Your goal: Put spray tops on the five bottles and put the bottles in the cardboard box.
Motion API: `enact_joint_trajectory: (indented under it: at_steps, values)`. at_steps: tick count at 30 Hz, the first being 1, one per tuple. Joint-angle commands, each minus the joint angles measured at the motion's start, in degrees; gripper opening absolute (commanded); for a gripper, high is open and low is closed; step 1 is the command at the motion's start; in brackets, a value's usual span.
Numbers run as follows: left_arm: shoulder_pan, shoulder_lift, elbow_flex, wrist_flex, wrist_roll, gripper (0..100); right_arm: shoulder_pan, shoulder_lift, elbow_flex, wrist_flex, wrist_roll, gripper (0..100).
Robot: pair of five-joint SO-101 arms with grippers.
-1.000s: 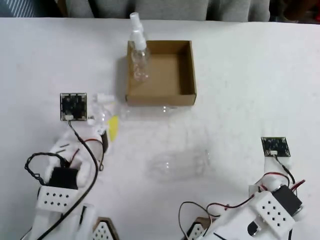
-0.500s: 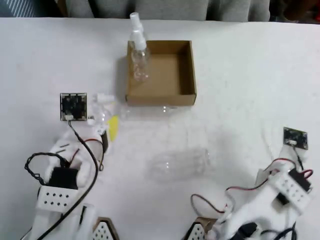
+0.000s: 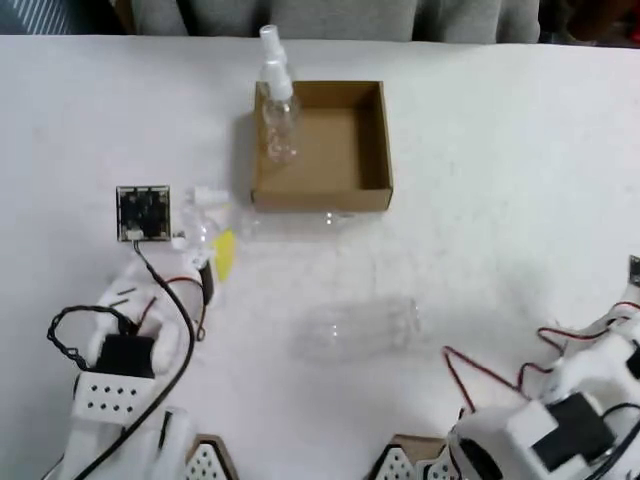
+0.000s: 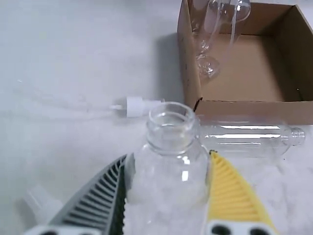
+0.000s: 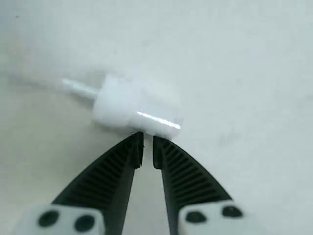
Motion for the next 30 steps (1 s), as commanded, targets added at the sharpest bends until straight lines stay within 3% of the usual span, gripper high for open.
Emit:
enact_joint_trajectory:
  at_steps: [1, 7, 15, 21, 30]
  values:
    - [-0.3, -1.3, 0.4, -2.2, -0.7, 2, 1.2, 2.9, -7.7, -0.6, 0.3, 1.6]
    - [-0.3, -1.3, 0.9, -3.6, -0.7, 2, 0.2, 9.1, -17.6, -0.5, -3.9, 1.6]
    - [-0.4, -1.3, 0.9, -3.5, -0.7, 2, -6.9, 18.4, -31.6, 1.0, -11.8, 1.6]
    - [-0.6, -1.3, 0.9, -3.5, -0.7, 2, -11.3, 24.7, -45.3, 10.5, -16.3, 1.6]
    - [-0.4, -1.2, 0.9, -3.7, -0.7, 2, -9.5, 21.4, -52.7, 32.1, -18.7, 1.9]
